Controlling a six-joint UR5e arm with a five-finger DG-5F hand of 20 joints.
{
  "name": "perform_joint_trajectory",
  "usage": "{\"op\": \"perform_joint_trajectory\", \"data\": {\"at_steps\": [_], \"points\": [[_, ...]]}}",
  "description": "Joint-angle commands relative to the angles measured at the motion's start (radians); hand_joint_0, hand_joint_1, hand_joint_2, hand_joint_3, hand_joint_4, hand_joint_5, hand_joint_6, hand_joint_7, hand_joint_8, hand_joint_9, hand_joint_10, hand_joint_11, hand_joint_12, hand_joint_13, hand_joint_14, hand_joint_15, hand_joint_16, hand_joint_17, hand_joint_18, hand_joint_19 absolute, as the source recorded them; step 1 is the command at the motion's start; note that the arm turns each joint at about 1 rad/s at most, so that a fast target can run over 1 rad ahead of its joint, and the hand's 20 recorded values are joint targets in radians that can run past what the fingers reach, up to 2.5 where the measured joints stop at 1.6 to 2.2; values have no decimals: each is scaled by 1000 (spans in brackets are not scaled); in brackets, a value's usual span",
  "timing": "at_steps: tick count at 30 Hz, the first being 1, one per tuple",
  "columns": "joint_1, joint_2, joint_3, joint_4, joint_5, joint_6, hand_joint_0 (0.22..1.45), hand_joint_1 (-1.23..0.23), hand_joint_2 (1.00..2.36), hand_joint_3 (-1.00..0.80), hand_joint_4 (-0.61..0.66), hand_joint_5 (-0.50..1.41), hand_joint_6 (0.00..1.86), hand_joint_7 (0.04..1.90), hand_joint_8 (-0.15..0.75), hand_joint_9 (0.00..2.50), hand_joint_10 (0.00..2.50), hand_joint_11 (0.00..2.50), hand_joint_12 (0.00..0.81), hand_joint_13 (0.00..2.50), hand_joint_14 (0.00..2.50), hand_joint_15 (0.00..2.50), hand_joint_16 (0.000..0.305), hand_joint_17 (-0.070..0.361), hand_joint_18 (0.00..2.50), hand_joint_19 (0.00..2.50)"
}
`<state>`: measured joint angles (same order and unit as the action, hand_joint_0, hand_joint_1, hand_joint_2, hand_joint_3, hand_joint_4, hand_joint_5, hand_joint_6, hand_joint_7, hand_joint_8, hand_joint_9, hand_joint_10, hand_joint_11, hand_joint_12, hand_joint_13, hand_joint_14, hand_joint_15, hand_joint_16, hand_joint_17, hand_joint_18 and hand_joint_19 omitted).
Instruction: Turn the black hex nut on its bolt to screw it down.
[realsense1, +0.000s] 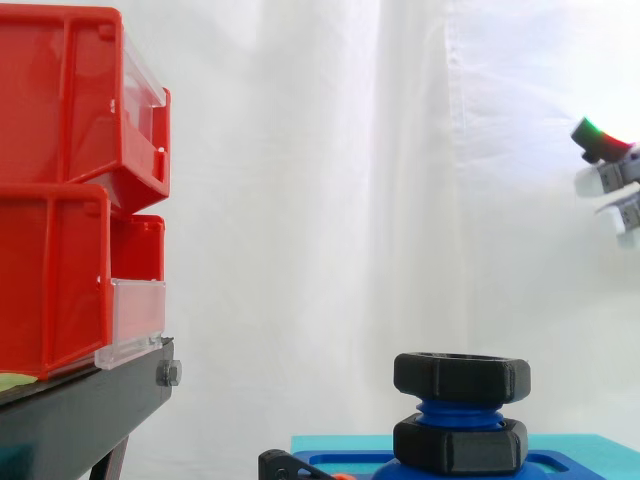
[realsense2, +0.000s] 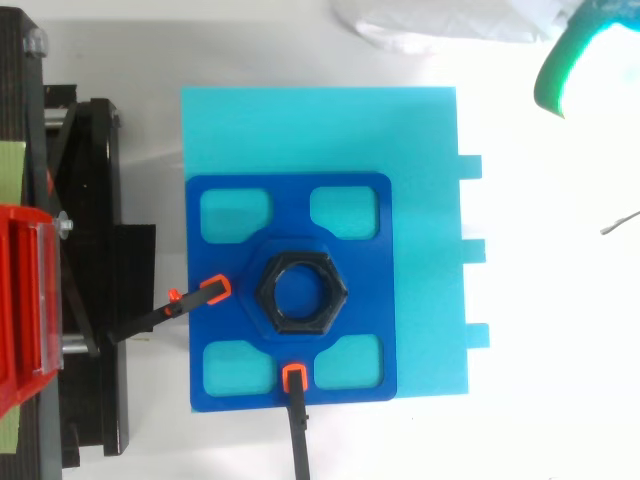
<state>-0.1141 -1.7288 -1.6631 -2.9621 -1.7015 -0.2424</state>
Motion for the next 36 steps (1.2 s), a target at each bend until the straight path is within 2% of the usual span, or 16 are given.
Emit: {"op": "perform_joint_trajectory", "data": {"at_steps": [1,5,7,12,13,16,18,20,22,23,25,28,29,32,36], "points": [[13,0,37,-5,39,-35,449,-500,1000,-500,4,-282,501,567,152,193,0,0,280,218,0,0,51,115,0,0],[28,0,57,-14,77,-100,450,-500,1000,-500,6,-281,501,567,153,202,0,0,277,224,0,0,51,114,0,0],[43,0,60,-11,103,-144,451,-499,1000,-500,7,-281,501,569,153,203,0,0,276,225,0,0,51,114,0,0],[60,-2,59,3,115,-195,451,-500,1000,-500,8,-279,501,572,153,205,0,0,276,226,0,0,50,113,0,0],[70,-5,60,21,117,-235,451,-500,1000,-500,10,-278,501,574,154,203,0,0,276,226,0,0,50,113,0,0],[80,-8,60,51,129,-290,451,-500,1000,-500,13,-276,501,575,155,204,0,0,276,226,0,0,50,113,0,0],[96,-8,60,83,154,-356,452,-500,1000,-500,13,-276,501,576,155,205,0,0,276,225,0,0,50,113,0,0],[102,-8,60,98,166,-390,452,-500,1000,-500,15,-275,501,577,156,204,0,0,276,225,0,0,50,113,0,0],[117,-9,60,118,187,-448,452,-500,1000,-500,15,-273,501,580,156,205,0,0,276,225,0,0,50,113,0,0],[117,-9,60,118,187,-448,452,-500,1000,-500,15,-273,501,579,157,206,0,0,276,225,0,0,50,113,0,0],[136,-35,63,143,209,-509,452,-500,1000,-500,16,-272,501,580,157,206,0,0,277,226,0,0,50,113,0,0],[145,-63,71,147,210,-522,452,-503,1000,-500,19,-270,501,585,158,208,0,0,277,229,0,0,50,113,0,0],[149,-94,94,143,210,-523,452,-503,1000,-500,20,-270,501,587,159,209,0,0,276,231,0,0,50,112,0,0],[157,-126,126,127,207,-526,452,-504,1000,-500,24,-268,501,587,160,213,0,0,275,233,0,0,50,112,0,0],[166,-144,151,117,209,-555,453,-504,1000,-500,28,-265,501,587,161,218,0,0,276,232,0,0,50,112,0,0]]}}
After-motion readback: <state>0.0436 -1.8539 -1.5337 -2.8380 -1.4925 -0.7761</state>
